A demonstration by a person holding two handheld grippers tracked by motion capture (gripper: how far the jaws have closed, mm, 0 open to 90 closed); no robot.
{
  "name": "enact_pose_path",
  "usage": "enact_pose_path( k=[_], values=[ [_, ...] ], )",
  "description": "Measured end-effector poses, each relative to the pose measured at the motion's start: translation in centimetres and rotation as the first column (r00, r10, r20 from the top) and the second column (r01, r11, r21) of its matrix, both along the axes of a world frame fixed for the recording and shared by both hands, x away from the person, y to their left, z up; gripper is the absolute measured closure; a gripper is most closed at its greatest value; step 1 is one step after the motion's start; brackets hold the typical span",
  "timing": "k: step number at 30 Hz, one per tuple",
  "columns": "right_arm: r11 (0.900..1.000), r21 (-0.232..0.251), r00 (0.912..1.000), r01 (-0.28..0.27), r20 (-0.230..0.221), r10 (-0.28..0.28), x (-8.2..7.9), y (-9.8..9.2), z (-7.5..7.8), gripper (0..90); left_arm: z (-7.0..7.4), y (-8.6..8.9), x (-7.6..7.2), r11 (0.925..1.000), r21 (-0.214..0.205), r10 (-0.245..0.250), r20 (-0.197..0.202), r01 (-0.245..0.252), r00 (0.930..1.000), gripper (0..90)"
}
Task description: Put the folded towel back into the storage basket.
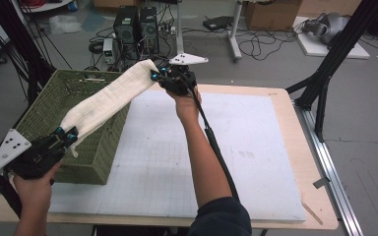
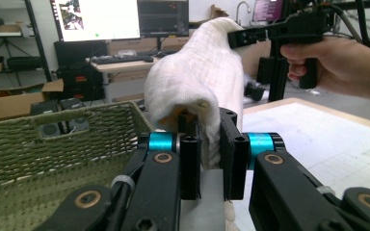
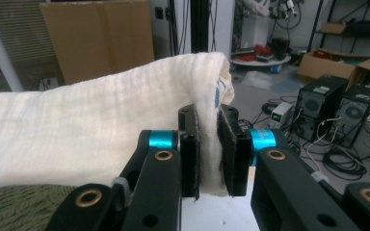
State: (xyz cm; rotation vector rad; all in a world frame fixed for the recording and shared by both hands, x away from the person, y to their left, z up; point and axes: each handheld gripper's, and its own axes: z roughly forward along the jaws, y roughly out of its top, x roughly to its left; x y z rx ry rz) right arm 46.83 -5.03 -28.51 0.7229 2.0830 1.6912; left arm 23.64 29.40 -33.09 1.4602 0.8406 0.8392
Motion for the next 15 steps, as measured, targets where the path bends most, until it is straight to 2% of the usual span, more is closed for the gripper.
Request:
enact_pose_path(
  k=[4, 13, 15],
  values=[
    [1.0000, -0.002, 0.9999, 0.001, 0.013, 0.000, 0.5, 1.5, 0.2, 80.0, -0.2, 0.6, -0.1, 0.9999, -0.007, 0.013, -0.004, -0.013, 0.9999, 80.7],
    [1.0000, 0.004, 1.0000, 0.001, 0.006, -0.001, 1.4, 5.0, 0.2, 80.1, -0.5, 1.8, -0.7, 0.9984, -0.038, 0.041, -0.011, -0.041, 0.9991, 80.7],
    [1.0000, 0.007, 1.0000, 0.005, 0.005, -0.005, 1.5, 5.5, 0.1, 80.1, -0.5, 1.9, -0.7, 0.9986, -0.032, 0.042, -0.014, -0.043, 0.9990, 80.8]
  ],
)
